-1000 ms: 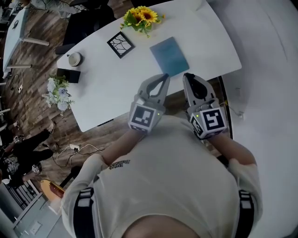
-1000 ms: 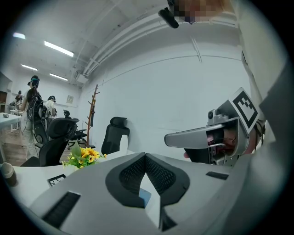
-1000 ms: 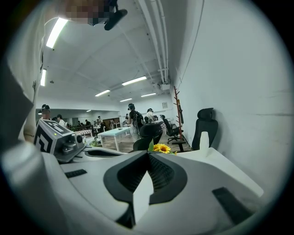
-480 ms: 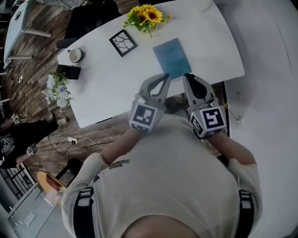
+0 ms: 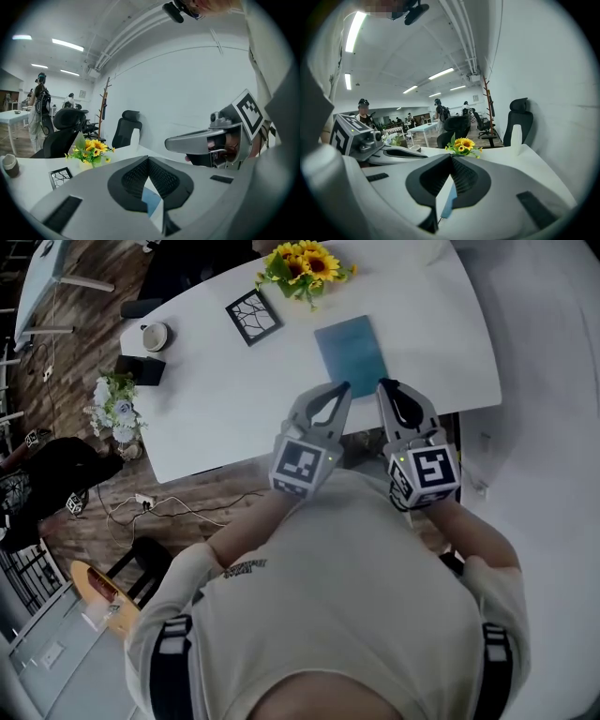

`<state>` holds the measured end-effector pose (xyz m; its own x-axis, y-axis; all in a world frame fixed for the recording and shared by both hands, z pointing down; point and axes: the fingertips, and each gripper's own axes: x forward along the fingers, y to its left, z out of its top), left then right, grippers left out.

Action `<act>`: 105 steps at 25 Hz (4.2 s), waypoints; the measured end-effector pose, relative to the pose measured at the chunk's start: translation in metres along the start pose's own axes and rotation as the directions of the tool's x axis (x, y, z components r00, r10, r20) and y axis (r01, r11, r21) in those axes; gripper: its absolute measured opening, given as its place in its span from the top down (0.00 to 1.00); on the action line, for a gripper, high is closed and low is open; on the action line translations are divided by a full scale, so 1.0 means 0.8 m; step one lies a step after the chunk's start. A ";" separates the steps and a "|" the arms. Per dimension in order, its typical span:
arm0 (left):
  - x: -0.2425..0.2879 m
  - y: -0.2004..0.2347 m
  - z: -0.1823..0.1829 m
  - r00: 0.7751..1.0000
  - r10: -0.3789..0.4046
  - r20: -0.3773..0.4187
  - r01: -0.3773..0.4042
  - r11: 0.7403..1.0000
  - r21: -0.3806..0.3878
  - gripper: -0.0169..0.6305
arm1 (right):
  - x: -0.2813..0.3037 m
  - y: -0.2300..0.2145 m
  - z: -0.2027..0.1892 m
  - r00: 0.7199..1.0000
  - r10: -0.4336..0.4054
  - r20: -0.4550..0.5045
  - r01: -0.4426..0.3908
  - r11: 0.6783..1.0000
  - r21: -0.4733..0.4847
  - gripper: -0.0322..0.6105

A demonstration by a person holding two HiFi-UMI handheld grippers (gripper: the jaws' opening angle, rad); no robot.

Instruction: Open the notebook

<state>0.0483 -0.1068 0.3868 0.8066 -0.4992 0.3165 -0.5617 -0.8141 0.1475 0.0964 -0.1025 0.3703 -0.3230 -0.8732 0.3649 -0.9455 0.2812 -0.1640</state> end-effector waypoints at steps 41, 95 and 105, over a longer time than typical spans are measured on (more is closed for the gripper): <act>0.124 0.043 -0.243 0.845 -0.093 -0.527 -0.004 0.984 -0.180 0.97 | 0.096 -0.112 -0.240 0.906 -0.046 -0.421 0.125 0.979 0.163 0.86; -0.006 0.197 -0.313 0.775 0.061 -0.629 -0.232 0.953 -0.193 0.97 | 0.134 -0.063 -0.239 0.870 0.216 -0.444 -0.095 0.956 0.279 0.69; -0.023 0.185 -0.267 0.842 0.079 -0.534 -0.262 0.925 -0.276 0.97 | 0.154 0.116 -0.220 0.734 0.495 -0.465 -0.521 0.850 0.081 0.59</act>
<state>-0.0889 -0.1551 0.6032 0.5365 -0.3262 0.7783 -0.7815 -0.5401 0.3124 -0.0380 -0.1140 0.5614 -0.7237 -0.3167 0.6131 -0.6316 0.6620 -0.4036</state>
